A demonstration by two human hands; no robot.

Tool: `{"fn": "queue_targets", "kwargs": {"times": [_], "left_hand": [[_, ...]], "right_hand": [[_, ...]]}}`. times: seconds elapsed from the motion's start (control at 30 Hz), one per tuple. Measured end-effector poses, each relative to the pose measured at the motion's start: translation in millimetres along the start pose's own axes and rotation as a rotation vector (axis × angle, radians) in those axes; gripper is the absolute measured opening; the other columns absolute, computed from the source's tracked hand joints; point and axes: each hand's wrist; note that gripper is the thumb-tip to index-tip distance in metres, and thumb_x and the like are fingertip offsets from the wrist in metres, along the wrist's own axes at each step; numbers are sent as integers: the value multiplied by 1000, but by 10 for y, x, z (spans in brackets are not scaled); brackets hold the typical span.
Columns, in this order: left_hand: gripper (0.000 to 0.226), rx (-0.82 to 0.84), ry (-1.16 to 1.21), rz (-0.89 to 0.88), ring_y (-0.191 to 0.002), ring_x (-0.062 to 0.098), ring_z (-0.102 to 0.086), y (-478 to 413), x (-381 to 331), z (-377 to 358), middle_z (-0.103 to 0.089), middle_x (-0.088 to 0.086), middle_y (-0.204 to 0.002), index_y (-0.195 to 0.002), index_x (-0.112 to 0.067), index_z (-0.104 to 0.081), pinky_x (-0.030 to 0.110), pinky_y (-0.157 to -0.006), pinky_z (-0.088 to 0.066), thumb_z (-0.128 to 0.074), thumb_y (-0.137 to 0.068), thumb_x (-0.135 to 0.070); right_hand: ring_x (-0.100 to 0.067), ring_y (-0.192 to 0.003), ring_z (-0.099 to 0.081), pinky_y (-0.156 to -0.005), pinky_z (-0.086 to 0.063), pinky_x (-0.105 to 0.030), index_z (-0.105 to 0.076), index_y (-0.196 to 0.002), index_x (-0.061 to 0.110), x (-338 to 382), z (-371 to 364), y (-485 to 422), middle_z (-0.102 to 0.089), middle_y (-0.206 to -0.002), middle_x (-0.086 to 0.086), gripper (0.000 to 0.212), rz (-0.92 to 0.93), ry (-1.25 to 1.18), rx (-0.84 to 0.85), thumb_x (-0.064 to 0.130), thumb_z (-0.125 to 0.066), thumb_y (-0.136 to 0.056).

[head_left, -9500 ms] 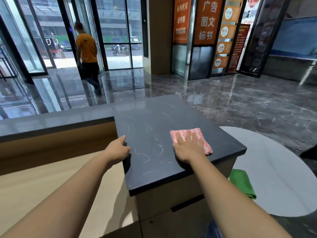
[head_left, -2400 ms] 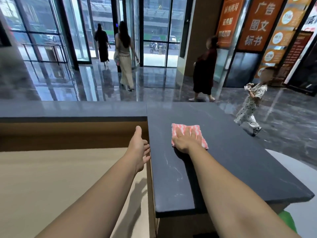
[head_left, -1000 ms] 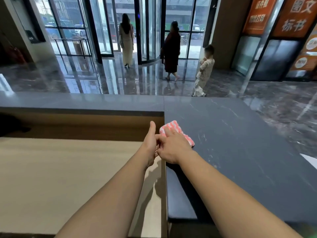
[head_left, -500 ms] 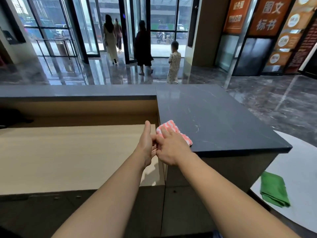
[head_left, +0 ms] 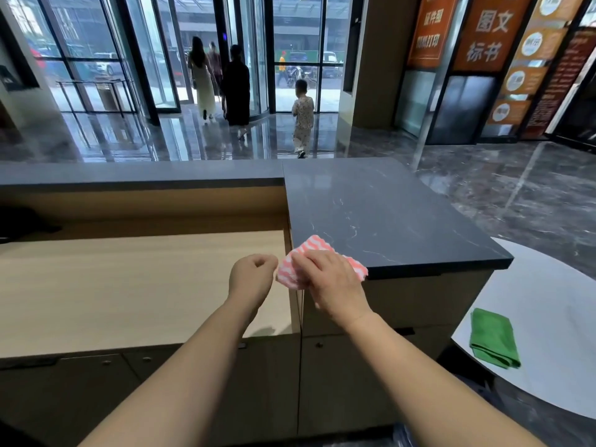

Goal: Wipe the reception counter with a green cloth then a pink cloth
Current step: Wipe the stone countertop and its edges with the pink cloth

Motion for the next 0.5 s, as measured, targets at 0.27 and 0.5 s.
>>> {"fn": "queue_targets", "kwargs": {"times": [0.27,0.5], "left_hand": [[46,9,-635,-603,-132,17,-44,65,114,-404,-51,-3,-142,-136,-24,-53,40,-108,-39,-60,-92,-33],[40,-59,-826,-791,-115,15,-58,270,-102,-1097,-66,-8,-118,-121,-25,-64,32,-95,-42,-71,-83,-36]], "right_hand": [[-25,-121,-60,-100,-46,-40,-63,-129,15,-556,-92,143,-60,-134,-5,73,169,39,-81,9,-90,-63],[-26,-122,-59,-98,-51,-44,-46,-137,20,-1343,15,391,-59,-136,-6,82,230,-66,-175,-3,-84,-68]]}}
Point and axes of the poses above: each hand's wrist, its own y-axis away from the middle knuckle, its own z-axis out of the back of the hand, x = y × z
